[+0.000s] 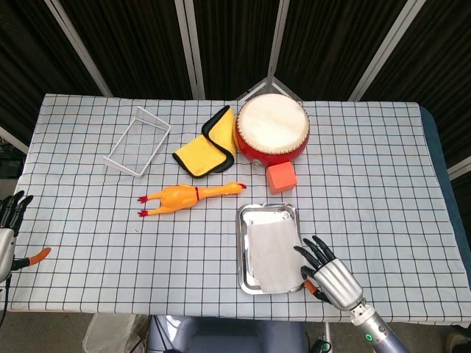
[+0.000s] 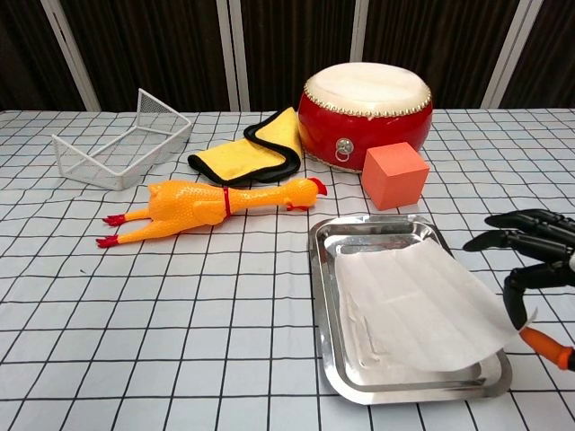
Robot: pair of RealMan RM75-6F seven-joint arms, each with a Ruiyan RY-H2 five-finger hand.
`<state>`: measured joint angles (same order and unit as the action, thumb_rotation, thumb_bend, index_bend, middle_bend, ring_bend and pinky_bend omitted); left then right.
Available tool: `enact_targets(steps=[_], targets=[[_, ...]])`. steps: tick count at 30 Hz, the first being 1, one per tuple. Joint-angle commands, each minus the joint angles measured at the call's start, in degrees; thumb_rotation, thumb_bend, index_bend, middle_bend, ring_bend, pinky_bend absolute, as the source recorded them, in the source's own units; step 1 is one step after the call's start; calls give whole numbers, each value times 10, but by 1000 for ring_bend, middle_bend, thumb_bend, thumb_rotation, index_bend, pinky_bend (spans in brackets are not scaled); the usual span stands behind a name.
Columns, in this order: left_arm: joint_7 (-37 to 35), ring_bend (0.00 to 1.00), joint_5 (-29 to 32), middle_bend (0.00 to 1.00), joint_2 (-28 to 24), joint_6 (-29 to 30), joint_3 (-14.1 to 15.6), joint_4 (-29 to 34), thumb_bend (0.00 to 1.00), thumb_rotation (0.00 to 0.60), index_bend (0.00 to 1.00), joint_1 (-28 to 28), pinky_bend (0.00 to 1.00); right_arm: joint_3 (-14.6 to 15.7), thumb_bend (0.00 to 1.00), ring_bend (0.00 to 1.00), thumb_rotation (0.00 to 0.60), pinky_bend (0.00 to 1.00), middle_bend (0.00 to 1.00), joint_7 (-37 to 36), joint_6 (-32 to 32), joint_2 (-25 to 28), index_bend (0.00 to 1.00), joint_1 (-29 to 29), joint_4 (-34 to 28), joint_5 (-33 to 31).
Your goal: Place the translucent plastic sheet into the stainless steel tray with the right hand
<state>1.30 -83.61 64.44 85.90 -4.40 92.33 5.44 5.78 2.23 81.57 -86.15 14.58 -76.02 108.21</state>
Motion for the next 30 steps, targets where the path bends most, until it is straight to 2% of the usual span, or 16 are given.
enact_targets(steps=[1, 23, 25, 30], targets=[[0, 0, 1, 0, 0, -1, 0, 0, 0, 600, 0, 0, 0, -9, 528, 0, 600, 0, 183, 13, -14, -2, 639, 8, -8, -11], [-4, 0, -1, 0, -2, 0, 1, 2, 0, 600, 0, -1, 0, -17, 528, 0, 600, 0, 183, 86, -37, -28, 638, 6, -61, -46], [-4, 0, -1, 0, -2, -1, 1, 2, 0, 600, 0, -1, 0, -17, 528, 0, 600, 0, 182, 93, -38, -28, 611, 6, -61, -48], [-5, 0, -2, 0, -2, 0, 2, 2, 0, 600, 0, 0, 0, -18, 528, 0, 600, 0, 179, 103, -45, -28, 473, 5, -65, -59]])
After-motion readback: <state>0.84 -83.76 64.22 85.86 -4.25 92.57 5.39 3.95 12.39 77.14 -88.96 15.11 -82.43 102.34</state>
